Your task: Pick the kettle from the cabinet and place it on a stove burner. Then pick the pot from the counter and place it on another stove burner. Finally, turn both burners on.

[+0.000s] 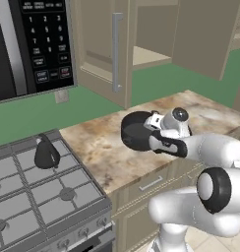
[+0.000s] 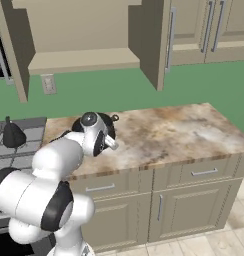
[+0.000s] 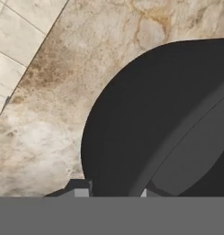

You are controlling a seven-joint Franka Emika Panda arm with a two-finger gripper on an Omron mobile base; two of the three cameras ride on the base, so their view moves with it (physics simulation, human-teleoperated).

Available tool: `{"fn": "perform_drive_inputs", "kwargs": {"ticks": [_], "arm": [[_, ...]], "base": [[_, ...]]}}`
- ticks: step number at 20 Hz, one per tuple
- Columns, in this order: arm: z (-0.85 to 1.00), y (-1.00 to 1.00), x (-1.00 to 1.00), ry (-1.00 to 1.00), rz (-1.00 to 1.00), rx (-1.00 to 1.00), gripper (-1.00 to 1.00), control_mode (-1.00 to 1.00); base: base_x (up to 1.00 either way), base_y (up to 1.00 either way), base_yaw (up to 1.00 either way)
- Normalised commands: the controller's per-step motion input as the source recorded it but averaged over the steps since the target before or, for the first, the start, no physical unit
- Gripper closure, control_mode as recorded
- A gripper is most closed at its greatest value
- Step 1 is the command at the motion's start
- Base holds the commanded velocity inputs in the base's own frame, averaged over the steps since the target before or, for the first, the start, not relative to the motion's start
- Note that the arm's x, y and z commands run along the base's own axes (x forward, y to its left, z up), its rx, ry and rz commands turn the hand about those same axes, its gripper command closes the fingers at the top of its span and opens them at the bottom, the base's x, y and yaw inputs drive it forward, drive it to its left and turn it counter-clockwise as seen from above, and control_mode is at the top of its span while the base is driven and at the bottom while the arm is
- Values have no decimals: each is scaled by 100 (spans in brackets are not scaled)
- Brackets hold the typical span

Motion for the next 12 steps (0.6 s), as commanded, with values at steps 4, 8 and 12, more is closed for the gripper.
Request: {"fn": "perform_drive_inputs", "kwargs": {"ticks": [4,8,12], "arm": [[51,0,-37,4,-6,-4,100,-100],[43,-1,-38,3,-3,-2,100,-100],[40,-2,-39,2,-1,-1,100,-100]], "base": [[0,0,0],[0,0,0],[0,0,0]]}}
